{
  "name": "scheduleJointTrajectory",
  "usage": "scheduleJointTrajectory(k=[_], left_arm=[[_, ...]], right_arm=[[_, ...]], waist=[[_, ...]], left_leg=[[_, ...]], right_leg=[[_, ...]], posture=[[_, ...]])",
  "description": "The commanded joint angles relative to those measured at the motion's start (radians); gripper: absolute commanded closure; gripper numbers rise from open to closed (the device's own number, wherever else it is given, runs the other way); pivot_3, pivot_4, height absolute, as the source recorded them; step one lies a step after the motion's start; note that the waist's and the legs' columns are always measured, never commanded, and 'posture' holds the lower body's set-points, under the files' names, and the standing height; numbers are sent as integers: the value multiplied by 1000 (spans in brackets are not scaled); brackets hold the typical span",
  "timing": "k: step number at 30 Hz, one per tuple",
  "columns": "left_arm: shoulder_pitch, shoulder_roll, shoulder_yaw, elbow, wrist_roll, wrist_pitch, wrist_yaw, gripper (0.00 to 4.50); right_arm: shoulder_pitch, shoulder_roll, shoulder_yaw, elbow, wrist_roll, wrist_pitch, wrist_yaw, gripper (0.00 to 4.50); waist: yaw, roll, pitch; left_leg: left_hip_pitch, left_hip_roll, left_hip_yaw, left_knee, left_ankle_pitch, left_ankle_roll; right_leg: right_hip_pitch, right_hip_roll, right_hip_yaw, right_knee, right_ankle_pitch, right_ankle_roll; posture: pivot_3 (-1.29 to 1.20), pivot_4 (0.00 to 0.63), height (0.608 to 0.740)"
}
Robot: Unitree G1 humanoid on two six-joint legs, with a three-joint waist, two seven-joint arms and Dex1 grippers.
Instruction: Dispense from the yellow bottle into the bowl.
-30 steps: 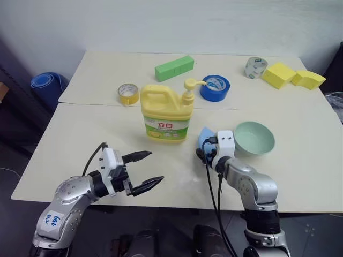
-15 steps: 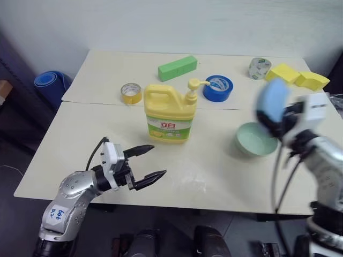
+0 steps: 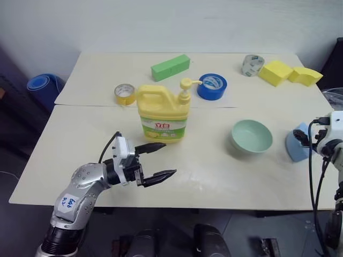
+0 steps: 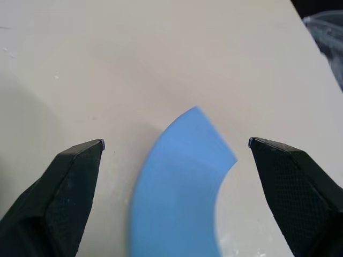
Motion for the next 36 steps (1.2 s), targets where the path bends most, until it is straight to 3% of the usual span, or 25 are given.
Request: scheduleJointTrajectory(k=[1,4,7,13,17,20,26,31,32,36], left_arm=[[-4,2,22,-8,-6,-18,-2,0],[-9,-5,17,6,4,-35,-10,0],[-14,-10,12,13,6,-41,-13,0],[-21,1,1,20,27,-54,-27,0],[-27,-2,6,24,33,-58,-22,0],[-22,-3,8,18,41,-62,-18,0],[-8,3,27,-9,33,-57,-7,0],[-69,55,113,-59,-113,83,18,0],[-102,69,140,-71,-158,118,30,190],[-348,45,206,-10,-172,84,122,1137]], right_arm=[[82,-15,-35,-220,79,-15,114,16],[231,44,-29,-552,238,55,254,16],[357,89,45,-747,260,58,295,16],[354,230,171,-743,130,80,83,16],[331,267,253,-666,20,3,30,16],[309,288,270,-602,-8,-15,5,586],[284,302,278,-582,-33,-47,0,2413],[290,269,285,-616,-53,-77,29,4091],[291,251,289,-631,-57,-87,53,4445],[254,177,298,-757,0,-87,194,4500]], waist=[[6,0,0],[14,0,0],[17,0,0],[29,-1,0],[31,-1,0],[32,-1,0],[30,-1,0],[31,-1,0],[32,-1,0],[39,-1,1]], left_leg=[[0,0,0,0,0,0],[0,1,-1,1,0,0],[0,1,-1,1,0,0],[0,-1,-4,5,0,0],[0,-1,-4,5,0,0],[0,-1,-4,4,0,0],[0,-1,-4,4,0,0],[0,0,-5,4,0,0],[0,0,-5,5,0,0],[-1,-1,-7,6,0,0]], right_leg=[[0,0,0,0,0,0],[0,0,0,0,0,0],[1,1,-1,1,0,0],[4,0,-1,-1,0,1],[4,0,-1,0,0,1],[4,0,-2,-1,0,1],[4,0,-2,-1,0,1],[4,0,-2,-1,0,1],[4,0,-2,0,0,1],[4,0,-2,-1,0,1]], posture=[[0,150,740],[0,150,740],[0,150,740],[0,150,740],[0,150,740],[0,150,740],[0,150,740],[0,150,740],[0,150,740],[0,150,740]])
